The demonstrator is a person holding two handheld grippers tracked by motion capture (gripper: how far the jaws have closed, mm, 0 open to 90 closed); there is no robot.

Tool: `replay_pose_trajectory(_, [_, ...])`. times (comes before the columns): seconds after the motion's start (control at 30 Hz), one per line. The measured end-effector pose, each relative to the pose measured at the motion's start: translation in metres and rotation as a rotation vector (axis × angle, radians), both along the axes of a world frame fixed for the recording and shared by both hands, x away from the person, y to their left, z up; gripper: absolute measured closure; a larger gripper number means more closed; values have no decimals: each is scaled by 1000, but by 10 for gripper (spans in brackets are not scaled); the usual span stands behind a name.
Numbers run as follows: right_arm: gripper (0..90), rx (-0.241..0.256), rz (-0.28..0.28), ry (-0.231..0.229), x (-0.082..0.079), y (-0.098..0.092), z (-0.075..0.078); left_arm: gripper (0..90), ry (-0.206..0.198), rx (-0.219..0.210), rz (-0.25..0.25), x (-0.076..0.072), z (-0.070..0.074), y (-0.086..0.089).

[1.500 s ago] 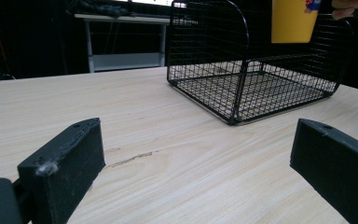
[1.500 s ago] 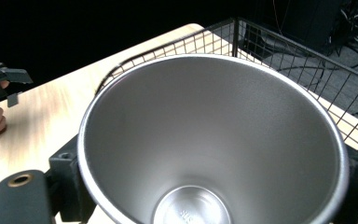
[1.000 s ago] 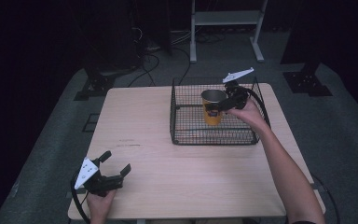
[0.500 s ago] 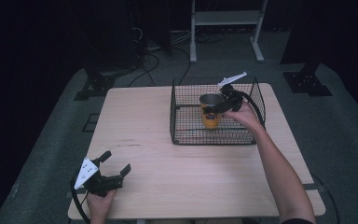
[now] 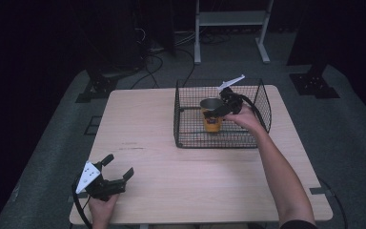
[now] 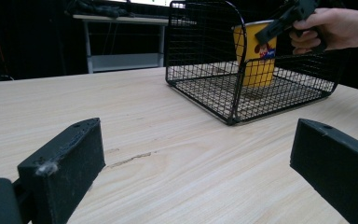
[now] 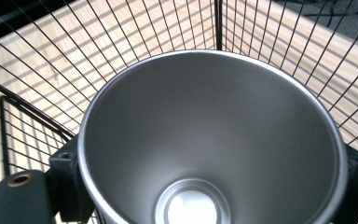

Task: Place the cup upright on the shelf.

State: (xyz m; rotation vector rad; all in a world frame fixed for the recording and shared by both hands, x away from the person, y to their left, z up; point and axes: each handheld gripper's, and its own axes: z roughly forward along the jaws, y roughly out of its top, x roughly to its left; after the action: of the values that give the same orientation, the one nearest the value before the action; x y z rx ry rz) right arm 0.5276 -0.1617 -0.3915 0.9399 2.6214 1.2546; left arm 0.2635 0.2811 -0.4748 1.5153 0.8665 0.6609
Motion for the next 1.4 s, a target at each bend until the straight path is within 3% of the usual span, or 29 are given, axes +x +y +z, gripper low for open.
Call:
replay_pose_trajectory(0.33, [122,-19,-10,9,4,4,-8,23,0,1,-1,0,0,0])
replay_pose_trajectory(0.93, [118,-99,-10,-55,2,6,-7,23,1,5,-2,0,0,-1])
replay_pose_trajectory(1.4, [75,-107,-24,-73,1,3,-5,23,1,5,-1,0,0,0])
